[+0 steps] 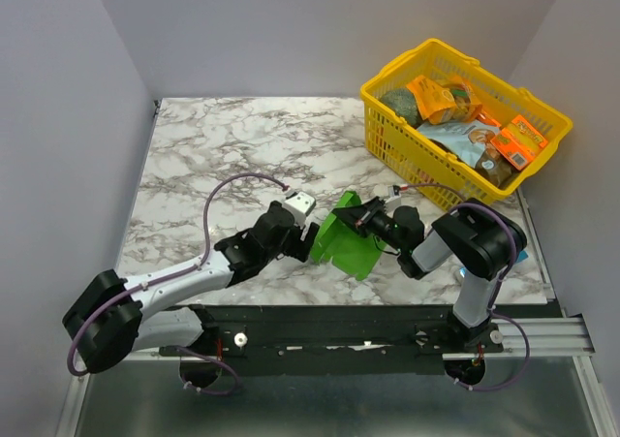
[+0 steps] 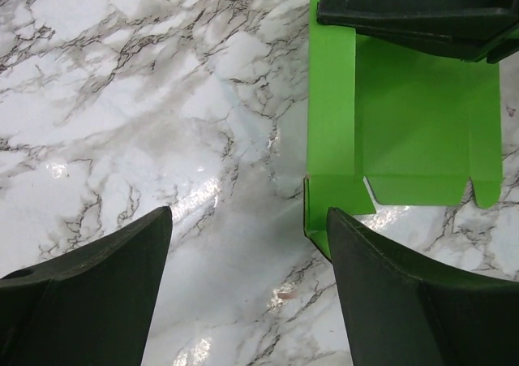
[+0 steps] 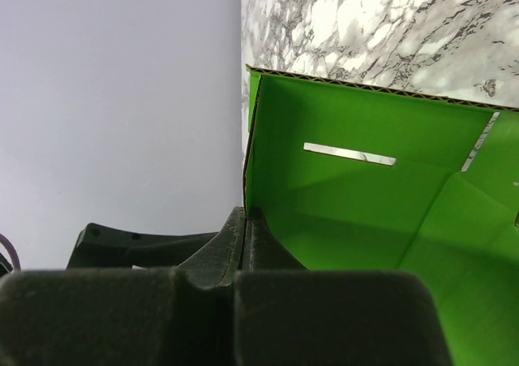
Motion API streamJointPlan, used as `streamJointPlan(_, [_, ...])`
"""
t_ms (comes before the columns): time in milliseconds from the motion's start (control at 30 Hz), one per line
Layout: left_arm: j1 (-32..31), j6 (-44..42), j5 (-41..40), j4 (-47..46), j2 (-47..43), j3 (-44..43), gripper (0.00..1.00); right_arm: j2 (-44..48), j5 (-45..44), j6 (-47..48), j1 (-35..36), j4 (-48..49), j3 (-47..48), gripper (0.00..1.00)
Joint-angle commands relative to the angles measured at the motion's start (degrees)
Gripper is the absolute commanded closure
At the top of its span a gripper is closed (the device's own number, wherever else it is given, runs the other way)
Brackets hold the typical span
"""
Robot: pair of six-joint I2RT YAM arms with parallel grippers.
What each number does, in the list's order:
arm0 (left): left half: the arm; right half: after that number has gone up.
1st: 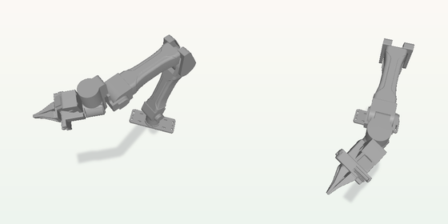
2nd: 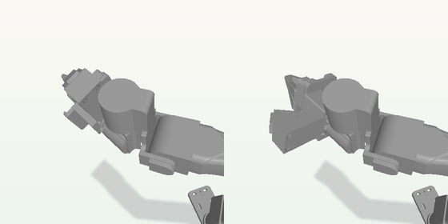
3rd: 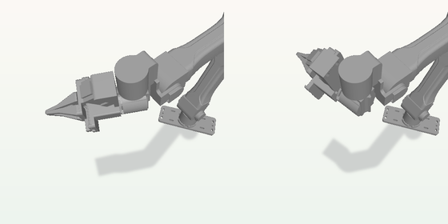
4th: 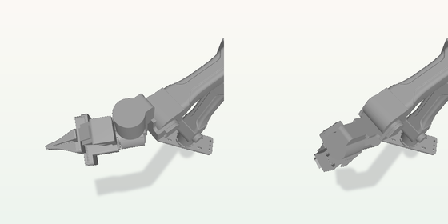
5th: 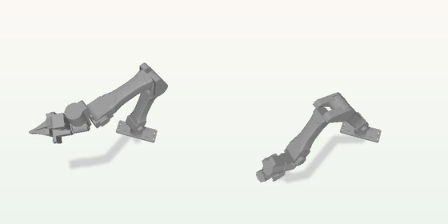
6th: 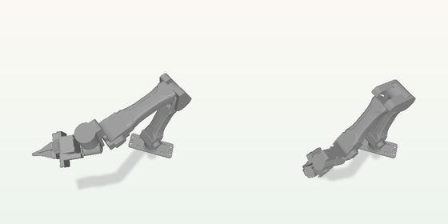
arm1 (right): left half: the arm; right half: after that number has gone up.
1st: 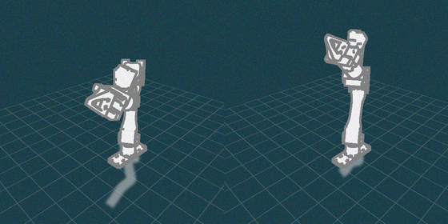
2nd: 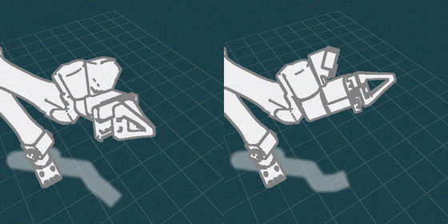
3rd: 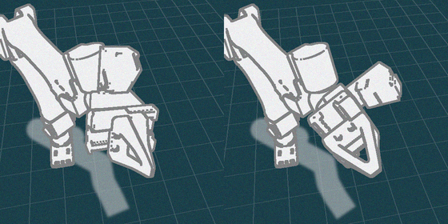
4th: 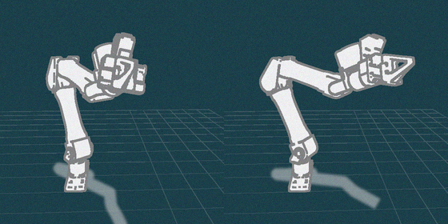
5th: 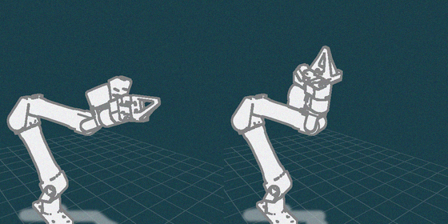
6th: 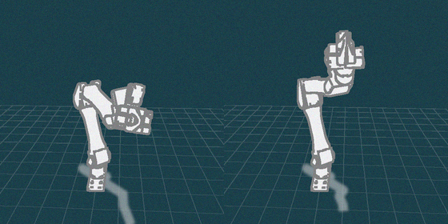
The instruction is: Fold the paper box
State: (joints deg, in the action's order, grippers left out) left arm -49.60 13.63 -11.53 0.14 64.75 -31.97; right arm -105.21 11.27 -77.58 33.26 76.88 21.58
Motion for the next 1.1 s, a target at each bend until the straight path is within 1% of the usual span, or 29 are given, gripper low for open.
streamJointPlan(0, [0.0,-3.7,0.3,-1.1,3.3,-2.6,0.16,1.4,-0.1,1.1,-0.1,13.2,-0.9,1.0])
streamJointPlan(200, [-0.1,-5.3,0.3,-1.5,7.6,-4.2,0.18,1.1,0.0,0.9,-0.1,13.3,-0.8,0.99])
streamJointPlan(367, [-1.5,-6.5,-1.8,-3.9,8.0,-3.8,0.19,0.3,0.0,0.2,-0.1,14.0,-0.8,1.0])
streamJointPlan(500, [-3.3,-6.4,-3.6,-10.9,7.8,-1.7,0.19,0.0,-0.3,-0.1,-0.1,14.3,-0.8,0.99])
streamJointPlan(700, [-8.3,-5.7,-9.6,-21.3,9.9,2.5,0.2,0.6,-1.2,-0.6,-0.1,14.3,-1.8,1.0])
streamJointPlan(867, [-10.3,-7.3,-14.4,-24.4,11.7,4.2,0.21,-0.2,-1.2,-1.4,0.0,15.1,-2.0,0.99])
streamJointPlan(967, [-10.4,-7.7,-14.8,-24.2,9.1,4.9,0.17,-0.2,-1.3,-1.5,-0.1,15.4,-2.2,1.0])
streamJointPlan(1000, [-10.4,-7.7,-14.1,-23.9,6.5,5.2,0.14,0.0,-1.3,-1.5,-0.2,15.4,-2.2,1.0])
streamJointPlan(1067, [-10.4,-8.3,-11.6,-22.6,3.7,5.7,0.11,0.1,-1.4,-1.4,-0.2,15.3,-2.3,1.0])
